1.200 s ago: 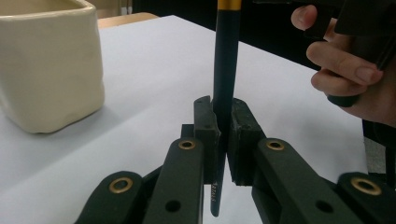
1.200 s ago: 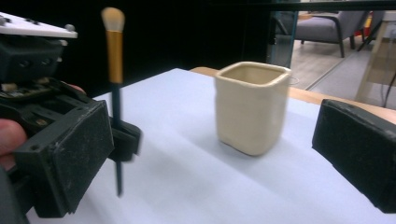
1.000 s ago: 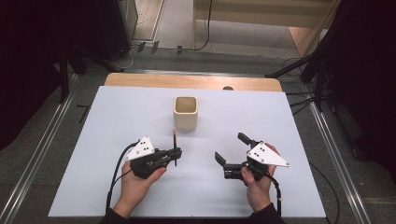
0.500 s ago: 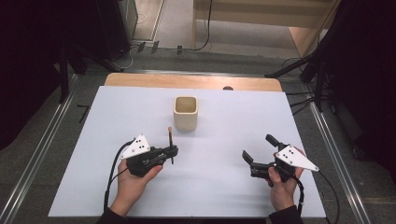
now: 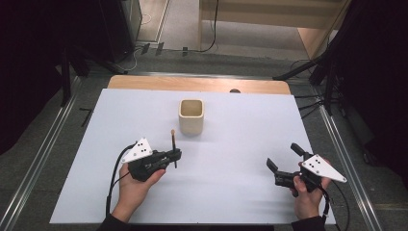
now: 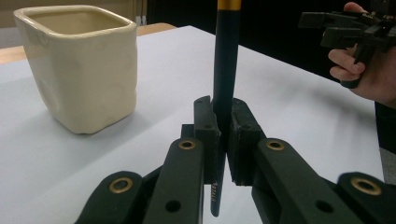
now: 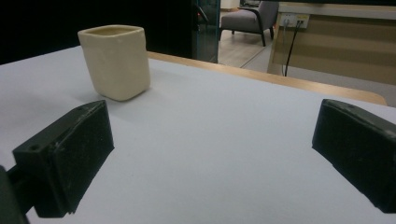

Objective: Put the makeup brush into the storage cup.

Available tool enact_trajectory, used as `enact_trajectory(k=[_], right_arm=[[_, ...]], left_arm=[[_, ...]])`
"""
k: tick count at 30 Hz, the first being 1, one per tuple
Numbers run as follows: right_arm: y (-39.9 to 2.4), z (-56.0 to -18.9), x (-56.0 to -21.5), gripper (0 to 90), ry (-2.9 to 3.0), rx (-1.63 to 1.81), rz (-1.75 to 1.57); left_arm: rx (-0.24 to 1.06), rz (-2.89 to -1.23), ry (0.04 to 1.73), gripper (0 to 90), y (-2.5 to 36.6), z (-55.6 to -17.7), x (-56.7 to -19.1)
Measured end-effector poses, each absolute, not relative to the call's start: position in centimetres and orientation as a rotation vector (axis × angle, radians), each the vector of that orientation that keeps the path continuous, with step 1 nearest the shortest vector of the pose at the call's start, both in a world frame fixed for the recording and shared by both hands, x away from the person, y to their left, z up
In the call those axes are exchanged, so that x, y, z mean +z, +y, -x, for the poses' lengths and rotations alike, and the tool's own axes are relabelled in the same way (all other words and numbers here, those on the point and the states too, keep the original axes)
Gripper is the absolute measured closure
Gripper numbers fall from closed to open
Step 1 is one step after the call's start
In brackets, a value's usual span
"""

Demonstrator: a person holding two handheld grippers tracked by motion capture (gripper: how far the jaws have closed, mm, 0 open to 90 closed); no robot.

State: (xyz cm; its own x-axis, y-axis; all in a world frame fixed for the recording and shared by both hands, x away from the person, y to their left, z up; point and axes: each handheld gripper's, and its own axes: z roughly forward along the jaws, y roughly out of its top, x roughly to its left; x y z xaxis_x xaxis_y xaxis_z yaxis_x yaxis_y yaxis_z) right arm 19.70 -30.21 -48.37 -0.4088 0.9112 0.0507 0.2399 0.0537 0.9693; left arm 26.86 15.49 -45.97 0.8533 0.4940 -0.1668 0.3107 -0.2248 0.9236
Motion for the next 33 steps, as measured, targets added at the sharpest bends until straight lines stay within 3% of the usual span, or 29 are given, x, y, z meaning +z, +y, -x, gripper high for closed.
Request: enact_trajectory(k=[33], right_arm=[[-32.6,-18.8,-49.6,0.0,1.72,1.372,-1.212]], left_arm=[[0.281,-1.798,0.605,84.2,15.3,-30.1,-41.4]])
